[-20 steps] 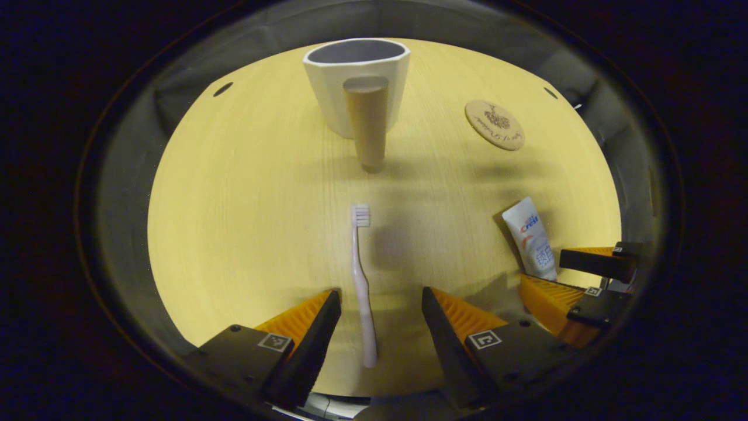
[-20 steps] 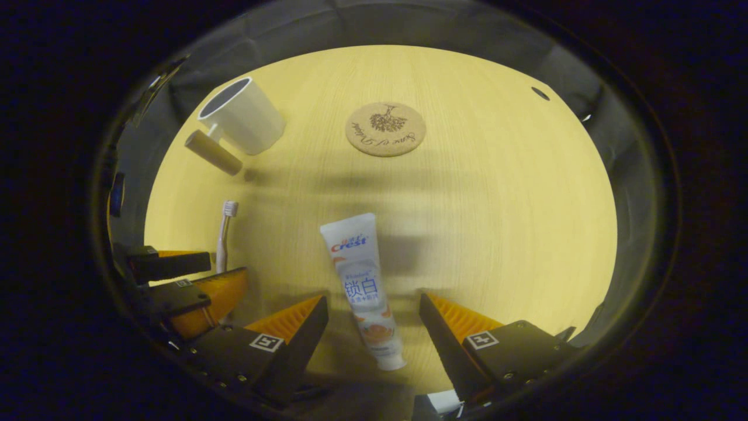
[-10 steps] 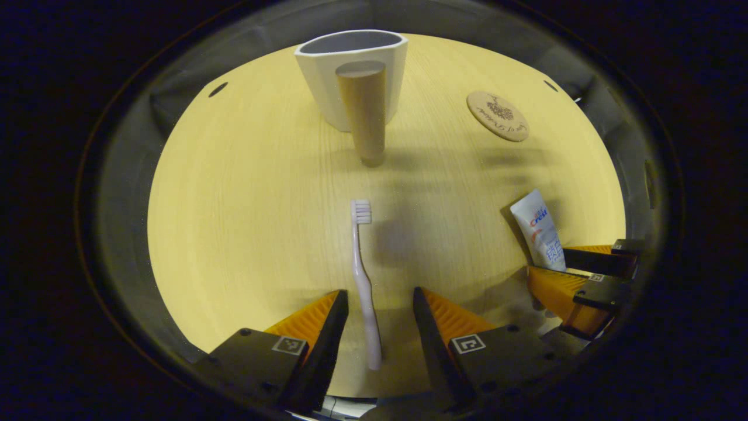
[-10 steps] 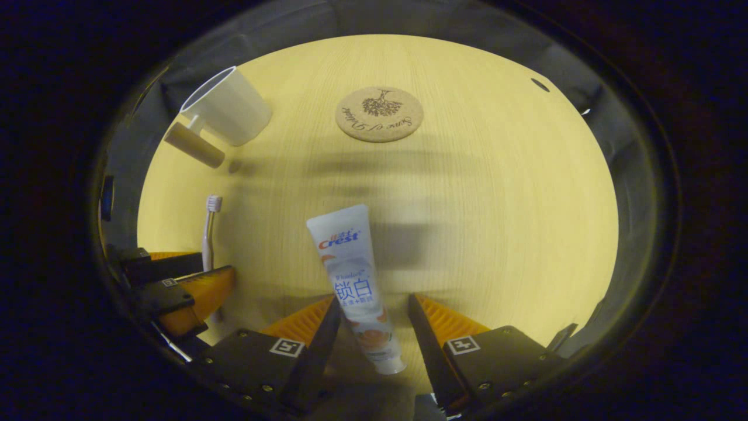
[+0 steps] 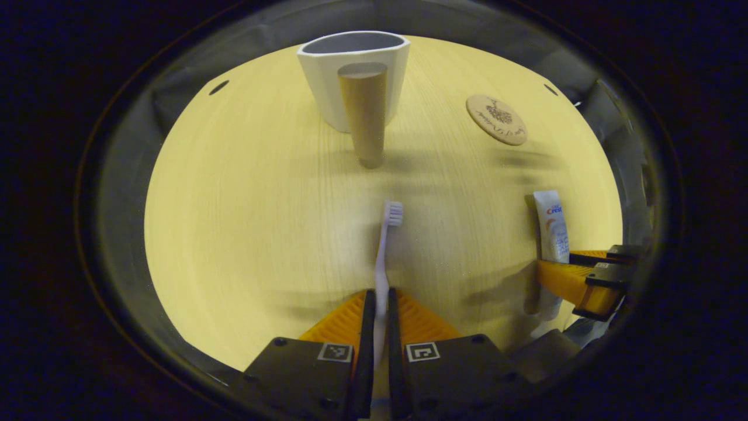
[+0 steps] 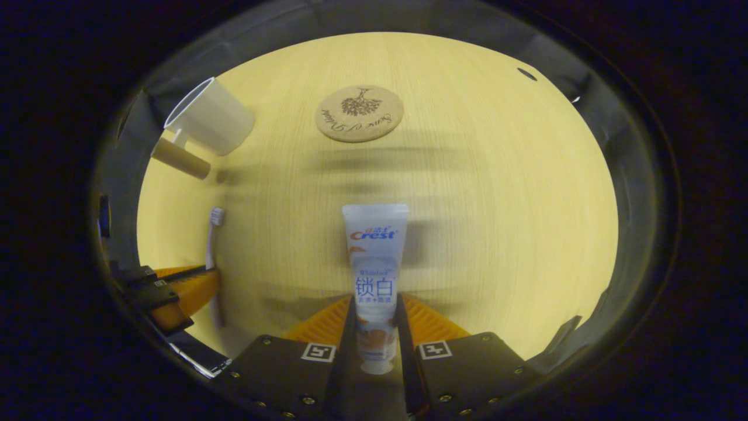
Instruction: Put the toothbrush and toothpaste on the desktop into the cup, then pick up the cup and place it on the coaster on the desktop.
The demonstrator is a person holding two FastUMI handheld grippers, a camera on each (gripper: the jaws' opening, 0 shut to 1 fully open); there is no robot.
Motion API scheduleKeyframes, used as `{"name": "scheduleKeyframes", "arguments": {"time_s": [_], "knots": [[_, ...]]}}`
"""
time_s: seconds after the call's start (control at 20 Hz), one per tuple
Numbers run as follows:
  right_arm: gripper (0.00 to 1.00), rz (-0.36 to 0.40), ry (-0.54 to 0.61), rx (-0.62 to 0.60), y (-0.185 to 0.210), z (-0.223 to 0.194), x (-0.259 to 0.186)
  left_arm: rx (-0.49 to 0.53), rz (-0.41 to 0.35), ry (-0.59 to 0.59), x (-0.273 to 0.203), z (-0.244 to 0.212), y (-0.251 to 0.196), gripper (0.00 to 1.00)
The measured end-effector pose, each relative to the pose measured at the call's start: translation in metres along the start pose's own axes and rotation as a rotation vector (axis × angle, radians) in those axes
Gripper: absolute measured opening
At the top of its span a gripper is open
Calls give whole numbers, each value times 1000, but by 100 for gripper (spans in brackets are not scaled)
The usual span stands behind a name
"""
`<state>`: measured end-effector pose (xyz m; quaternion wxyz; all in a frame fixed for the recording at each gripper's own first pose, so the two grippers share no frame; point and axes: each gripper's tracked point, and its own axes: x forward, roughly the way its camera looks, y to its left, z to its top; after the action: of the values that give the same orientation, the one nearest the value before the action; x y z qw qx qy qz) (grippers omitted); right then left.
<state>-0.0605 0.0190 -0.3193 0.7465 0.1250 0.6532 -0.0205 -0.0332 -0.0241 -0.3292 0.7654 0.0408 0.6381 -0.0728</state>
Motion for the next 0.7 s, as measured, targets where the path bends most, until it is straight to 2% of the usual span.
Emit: {"name": "scheduleKeyframes", "arguments": {"time_s": [0.05, 0.1, 0.15, 0.2, 0.25, 0.3, 0.45, 0.7], "knots": [[29, 9, -3, 6, 0, 1, -1, 4, -5, -4, -1, 0, 0, 19], [30, 17, -9, 6, 0, 1, 1, 2, -5, -18, 1, 1, 1, 26], [29, 24, -16, 9, -1, 1, 0, 11, -6, -13, -2, 1, 1, 12], [29, 31, -32, 20, -1, 2, -1, 32, -11, -24, 0, 1, 1, 13], [22, 49, -37, 27, 2, 4, 3, 48, -9, -35, -1, -1, 1, 12], [22, 61, -41, 27, 2, 3, 1, 56, -13, -56, 0, 1, 0, 6], [22, 93, -64, 34, 3, 5, -1, 91, -28, -111, -2, 1, -3, 8], [22, 122, -176, 16, 6, 15, -17, 78, -22, -248, -18, 12, 3, 8]]}}
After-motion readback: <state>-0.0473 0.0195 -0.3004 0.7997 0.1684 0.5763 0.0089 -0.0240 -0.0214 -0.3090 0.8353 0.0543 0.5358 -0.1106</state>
